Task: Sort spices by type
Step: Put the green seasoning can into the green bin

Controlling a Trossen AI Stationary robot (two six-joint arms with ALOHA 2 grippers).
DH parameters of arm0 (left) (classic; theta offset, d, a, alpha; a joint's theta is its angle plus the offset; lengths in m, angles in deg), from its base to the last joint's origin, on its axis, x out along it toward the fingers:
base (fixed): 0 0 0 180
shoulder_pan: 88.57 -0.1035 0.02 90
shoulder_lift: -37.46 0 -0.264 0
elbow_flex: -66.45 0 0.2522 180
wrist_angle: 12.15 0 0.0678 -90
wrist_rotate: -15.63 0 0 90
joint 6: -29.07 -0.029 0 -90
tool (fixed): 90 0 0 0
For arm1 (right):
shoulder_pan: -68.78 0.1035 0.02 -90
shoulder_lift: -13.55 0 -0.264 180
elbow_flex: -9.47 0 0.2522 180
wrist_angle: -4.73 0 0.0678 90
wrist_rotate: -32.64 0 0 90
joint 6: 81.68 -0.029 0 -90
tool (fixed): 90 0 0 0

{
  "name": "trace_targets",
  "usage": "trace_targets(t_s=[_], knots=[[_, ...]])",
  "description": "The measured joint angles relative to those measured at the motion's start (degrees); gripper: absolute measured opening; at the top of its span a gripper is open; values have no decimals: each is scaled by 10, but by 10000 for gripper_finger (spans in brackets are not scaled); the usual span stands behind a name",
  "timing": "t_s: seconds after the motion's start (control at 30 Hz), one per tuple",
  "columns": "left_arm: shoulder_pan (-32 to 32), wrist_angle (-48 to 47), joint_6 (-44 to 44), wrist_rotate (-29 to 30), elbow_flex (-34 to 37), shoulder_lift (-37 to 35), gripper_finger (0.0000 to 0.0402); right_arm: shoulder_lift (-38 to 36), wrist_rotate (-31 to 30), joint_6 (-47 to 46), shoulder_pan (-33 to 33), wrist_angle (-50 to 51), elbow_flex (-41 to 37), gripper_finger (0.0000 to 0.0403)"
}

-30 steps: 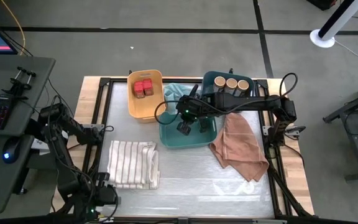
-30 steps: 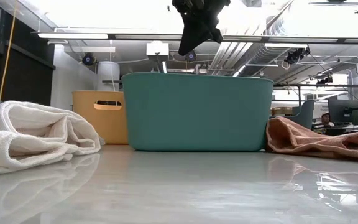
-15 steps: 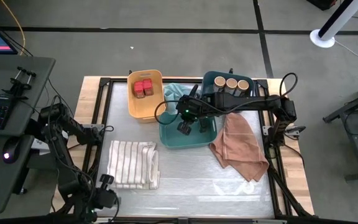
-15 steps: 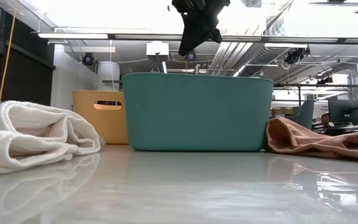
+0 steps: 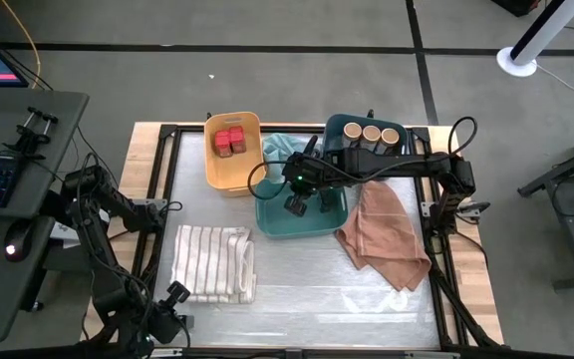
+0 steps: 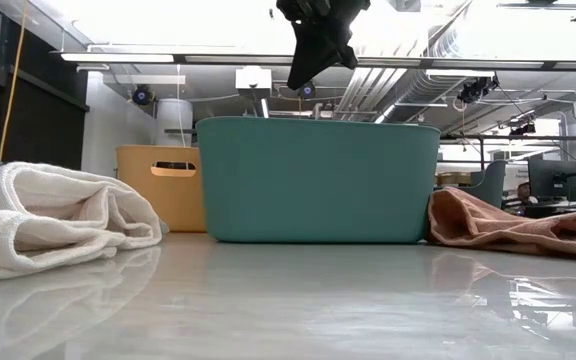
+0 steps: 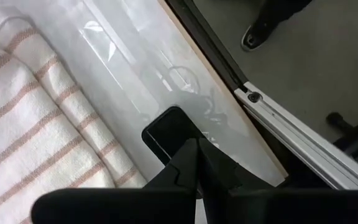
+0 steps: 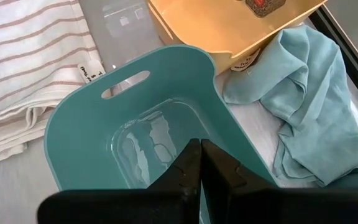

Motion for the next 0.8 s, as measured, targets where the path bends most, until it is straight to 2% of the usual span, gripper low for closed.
trace_targets(t_s=[0.8], knots=[[-32, 41, -1, -24, 38, -1, 0, 0, 0, 0, 0, 2, 0, 0]])
